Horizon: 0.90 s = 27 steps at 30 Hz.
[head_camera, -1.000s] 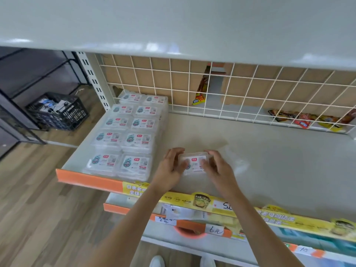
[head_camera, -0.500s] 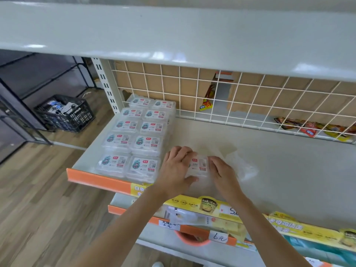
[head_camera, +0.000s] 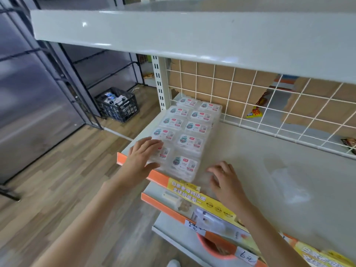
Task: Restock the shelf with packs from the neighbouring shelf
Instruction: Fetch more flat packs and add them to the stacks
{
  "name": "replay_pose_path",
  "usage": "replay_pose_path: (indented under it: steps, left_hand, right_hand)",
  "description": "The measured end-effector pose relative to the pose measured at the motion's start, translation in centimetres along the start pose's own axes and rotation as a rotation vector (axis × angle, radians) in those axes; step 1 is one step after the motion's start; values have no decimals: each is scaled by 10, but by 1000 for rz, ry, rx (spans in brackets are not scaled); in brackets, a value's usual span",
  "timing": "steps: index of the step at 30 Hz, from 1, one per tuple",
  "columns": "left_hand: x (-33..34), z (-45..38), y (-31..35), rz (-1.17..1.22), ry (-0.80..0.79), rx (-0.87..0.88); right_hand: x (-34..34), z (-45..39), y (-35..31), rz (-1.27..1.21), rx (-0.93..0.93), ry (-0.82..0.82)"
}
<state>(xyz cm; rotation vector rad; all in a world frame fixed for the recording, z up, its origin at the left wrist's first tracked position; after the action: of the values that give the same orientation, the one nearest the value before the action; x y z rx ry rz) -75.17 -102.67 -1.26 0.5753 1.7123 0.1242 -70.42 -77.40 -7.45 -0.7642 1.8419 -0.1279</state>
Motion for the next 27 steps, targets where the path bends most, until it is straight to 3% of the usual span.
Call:
replay_pose_path:
  steps: [6, 11, 16, 19, 22, 25, 27]
  left_hand:
    - [1, 0, 27, -46, 24, 105]
    - [19, -1, 110, 206, 69, 232]
    - [89, 8, 174, 259, -109, 333]
    - [121, 10, 177, 229, -205, 298]
    - [127, 7, 172, 270, -229, 208]
    - [125, 6, 169, 315, -239, 162]
    - [123, 7, 170, 331, -241, 154]
  right_hand:
    - [1, 1, 1, 3, -11, 11]
    - [-15, 2, 1, -31, -16, 88]
    - [-59, 28, 27, 175, 54, 187]
    - [-84, 51, 48, 362, 165, 238]
    - [-98, 73, 68, 448, 462, 171]
    - [-97, 79, 75, 289, 592, 44]
    - [-97, 72, 63, 7, 502, 160]
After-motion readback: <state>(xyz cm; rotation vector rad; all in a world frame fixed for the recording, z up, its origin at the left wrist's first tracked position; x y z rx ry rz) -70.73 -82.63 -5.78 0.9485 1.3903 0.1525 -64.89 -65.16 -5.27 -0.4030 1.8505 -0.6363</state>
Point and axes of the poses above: each hand's wrist, its own z-axis away from the middle knuckle, its own x-axis out of the palm, y = z × x, the point moved 4 cm from there along -z, towards the middle knuckle, and after that the axes turned 13 degrees about -x, right-handed, at the moved point
